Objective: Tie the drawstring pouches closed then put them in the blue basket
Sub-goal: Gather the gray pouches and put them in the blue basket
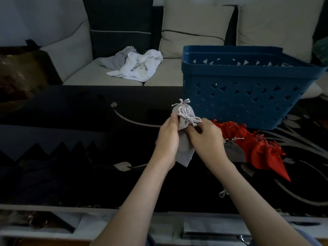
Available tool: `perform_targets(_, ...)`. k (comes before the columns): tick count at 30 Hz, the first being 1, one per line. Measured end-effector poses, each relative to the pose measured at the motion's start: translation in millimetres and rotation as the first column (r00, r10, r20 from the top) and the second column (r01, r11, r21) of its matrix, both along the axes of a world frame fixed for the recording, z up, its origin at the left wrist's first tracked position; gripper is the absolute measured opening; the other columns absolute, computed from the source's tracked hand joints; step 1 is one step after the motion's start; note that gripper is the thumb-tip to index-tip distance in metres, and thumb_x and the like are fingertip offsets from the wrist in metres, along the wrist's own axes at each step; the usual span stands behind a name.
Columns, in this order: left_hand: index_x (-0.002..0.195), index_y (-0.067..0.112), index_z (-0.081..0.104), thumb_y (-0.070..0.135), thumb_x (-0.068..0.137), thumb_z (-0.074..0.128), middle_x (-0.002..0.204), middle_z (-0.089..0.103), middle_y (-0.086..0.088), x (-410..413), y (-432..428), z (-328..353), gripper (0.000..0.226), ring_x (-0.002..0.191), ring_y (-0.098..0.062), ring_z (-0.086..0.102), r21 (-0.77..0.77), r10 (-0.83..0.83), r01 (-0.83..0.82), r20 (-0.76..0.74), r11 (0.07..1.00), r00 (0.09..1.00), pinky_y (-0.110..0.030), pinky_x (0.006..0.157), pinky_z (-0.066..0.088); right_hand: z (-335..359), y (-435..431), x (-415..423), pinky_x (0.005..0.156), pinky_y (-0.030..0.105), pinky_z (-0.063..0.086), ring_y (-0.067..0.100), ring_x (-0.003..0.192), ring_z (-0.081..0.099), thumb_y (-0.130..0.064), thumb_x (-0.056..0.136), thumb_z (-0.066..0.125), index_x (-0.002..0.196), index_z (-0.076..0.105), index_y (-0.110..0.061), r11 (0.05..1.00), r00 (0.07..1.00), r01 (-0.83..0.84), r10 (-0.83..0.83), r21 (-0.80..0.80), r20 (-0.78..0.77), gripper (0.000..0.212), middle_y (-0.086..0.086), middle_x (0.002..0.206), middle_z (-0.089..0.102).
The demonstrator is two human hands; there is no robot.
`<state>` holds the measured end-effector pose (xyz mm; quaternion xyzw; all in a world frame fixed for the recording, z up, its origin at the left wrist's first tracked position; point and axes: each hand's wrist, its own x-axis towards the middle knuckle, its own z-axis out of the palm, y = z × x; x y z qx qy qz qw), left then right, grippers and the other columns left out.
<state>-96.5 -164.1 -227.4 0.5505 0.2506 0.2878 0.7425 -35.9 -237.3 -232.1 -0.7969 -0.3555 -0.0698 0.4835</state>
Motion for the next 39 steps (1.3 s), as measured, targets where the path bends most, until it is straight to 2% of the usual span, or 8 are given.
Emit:
perform_targets(6,0.104,0.02,0.069,0.034,0.103,0.033,0.107,0.071,-0.008,-7.8,8.8,0.3,0.038,0.105,-0.021,0.065,0.081,0.029,-0.031,0.024,0.996,0.999,-0.046,0.101,0.046,0.1,6.1,-2.4,0.059,0.024,0.025,0.017,0.069,0.05,-0.012,0.089,0.06,0.073,0.063,-0.004,0.998,0.999,-0.032,0.03,0.061,0.034,0.018,0.007,0.074,0.058)
perform_targets(11,0.116,0.008,0.061,0.038,0.095,0.048,0.11,0.068,-0.009,-19.3,13.4,-0.2,0.039,0.104,-0.017,0.064,0.092,-0.205,0.196,0.107,0.976,0.973,-0.029,0.088,0.051,-4.4,16.4,-3.0,0.056,0.027,0.022,0.016,0.062,0.047,-0.011,0.088,0.056,0.06,0.045,-0.017,0.998,0.998,-0.057,0.057,0.024,-0.017,0.031,-0.001,0.063,0.052)
perform_targets(17,0.13,0.012,0.046,-0.002,0.089,0.058,0.113,0.065,0.0,-33.8,34.7,-3.2,0.045,0.105,-0.01,0.063,0.234,-0.292,0.289,-0.022,0.928,0.956,-0.018,0.081,0.05,3.5,11.9,9.3,0.058,0.028,0.033,0.004,0.057,0.042,-0.008,0.087,0.057,0.055,0.05,-0.02,0.946,0.911,-0.325,0.31,-0.01,-0.271,0.035,-0.009,0.053,0.047)
perform_targets(22,0.103,0.014,0.067,0.006,0.086,0.066,0.094,0.074,-0.002,-37.6,46.1,-2.4,0.019,0.092,-0.016,0.07,0.174,-0.146,0.144,-0.002,0.974,0.989,-0.023,0.072,0.053,3.3,6.5,20.5,0.063,0.027,0.046,0.011,0.066,0.056,-0.001,0.089,0.052,0.075,0.061,-0.013,0.911,0.89,-0.249,0.348,0.328,-0.293,0.021,-0.004,0.066,0.061)
perform_targets(25,0.097,0.013,0.069,0.007,0.084,0.069,0.088,0.074,-0.004,-34.2,51.4,-4.7,0.014,0.088,-0.021,0.07,0.112,-0.034,0.038,-0.035,0.993,0.999,-0.027,0.071,0.054,-8.3,12.4,31.1,0.078,0.04,0.047,0.019,0.08,0.06,-0.023,0.09,0.058,0.092,0.061,-0.014,0.991,0.965,-0.117,0.127,0.059,-0.23,0.009,0.003,0.082,0.064)
perform_targets(29,0.11,0.007,0.066,0.001,0.086,0.062,0.096,0.072,-0.009,-30.5,52.5,-0.1,0.025,0.087,-0.019,0.069,-0.108,0.029,-0.026,0.023,0.994,0.999,-0.024,0.067,0.055,-32.6,24.5,30.4,0.09,0.039,0.037,0.031,0.107,0.05,-0.038,0.087,0.061,0.115,0.052,-0.007,0.951,0.998,-0.06,0.045,-0.305,-0.053,0.043,0.014,0.112,0.058)
perform_targets(35,0.12,0.002,0.06,0.004,0.093,0.056,0.1,0.07,-0.009,-22.2,47.3,-0.2,0.028,0.085,-0.014,0.069,-0.112,0.041,-0.034,0.06,0.993,0.997,-0.019,0.07,0.055,-37.3,29.2,32.0,0.094,0.041,0.034,0.035,0.116,0.045,-0.044,0.074,0.075,0.122,0.05,-0.002,0.934,1.0,0.003,-0.014,-0.356,-0.029,0.069,0.018,0.122,0.052)
perform_targets(39,0.114,0.005,0.063,0.006,0.093,0.057,0.094,0.07,-0.007,-24.8,53.8,-3.8,0.022,0.082,-0.014,0.069,-0.109,0.105,-0.103,0.008,0.989,0.994,-0.021,0.069,0.055,-22.6,25.0,31.6,0.092,0.044,0.037,0.031,0.11,0.046,-0.033,0.07,0.08,0.112,0.054,-0.009,0.974,0.999,-0.008,-0.005,-0.227,-0.054,0.055,0.011,0.113,0.054)
